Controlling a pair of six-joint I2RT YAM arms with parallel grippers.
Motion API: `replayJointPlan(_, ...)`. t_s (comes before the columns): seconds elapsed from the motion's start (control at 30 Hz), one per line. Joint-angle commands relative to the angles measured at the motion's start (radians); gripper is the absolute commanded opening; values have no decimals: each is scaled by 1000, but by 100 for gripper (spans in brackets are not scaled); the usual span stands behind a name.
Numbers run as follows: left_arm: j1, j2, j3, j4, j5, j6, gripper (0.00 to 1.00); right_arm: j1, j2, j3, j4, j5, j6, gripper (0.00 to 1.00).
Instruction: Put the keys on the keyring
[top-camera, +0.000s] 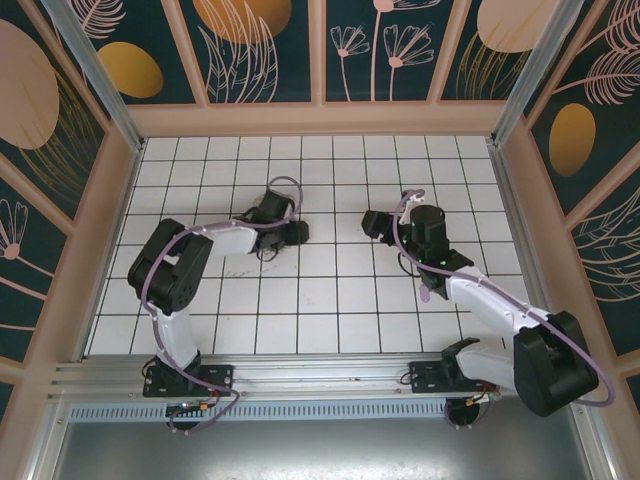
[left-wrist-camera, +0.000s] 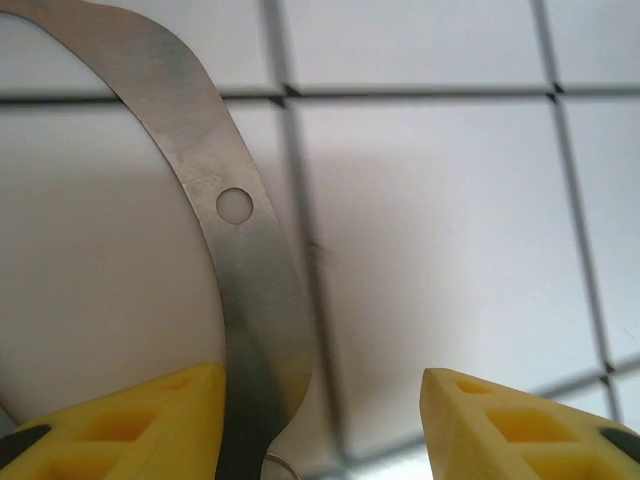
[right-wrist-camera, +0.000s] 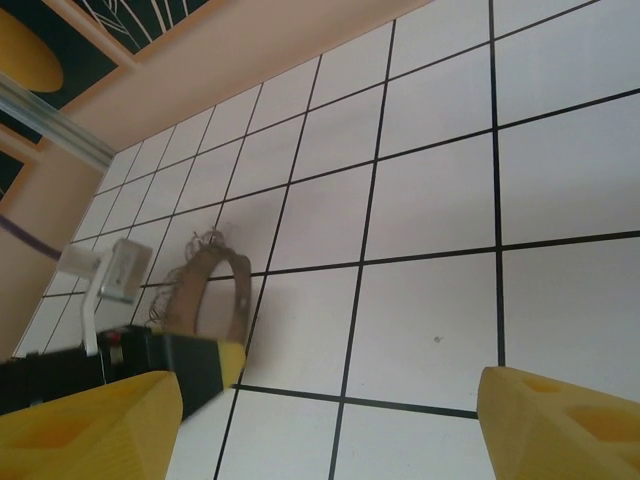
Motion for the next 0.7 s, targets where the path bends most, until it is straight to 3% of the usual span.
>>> replayJointPlan(0.0,-118,-9,-40,-78,107,-81,53,4,-35,6,-45,54,-13,81)
replayJointPlan(0.1,-212,-23,-32,-68,121,-125,53,5,-52,12,-72,95,-20,86)
replayJointPlan(0.2,-294,-37,-16,-62,125,-162,54,4,-75,23,-114,162,-23,99)
replayJointPlan(0.37,-330,-88,42,-82,79,-184,57,-21,-107,30,-163,265,24,99)
replayJointPlan(0.53,-330,-131,168,-156,-24,-121,66,-119,-90,37,-203,152,79,99)
replayJointPlan(0.67,-326,-121,281,-218,-130,-27,72,-143,-53,26,-222,116,105,99)
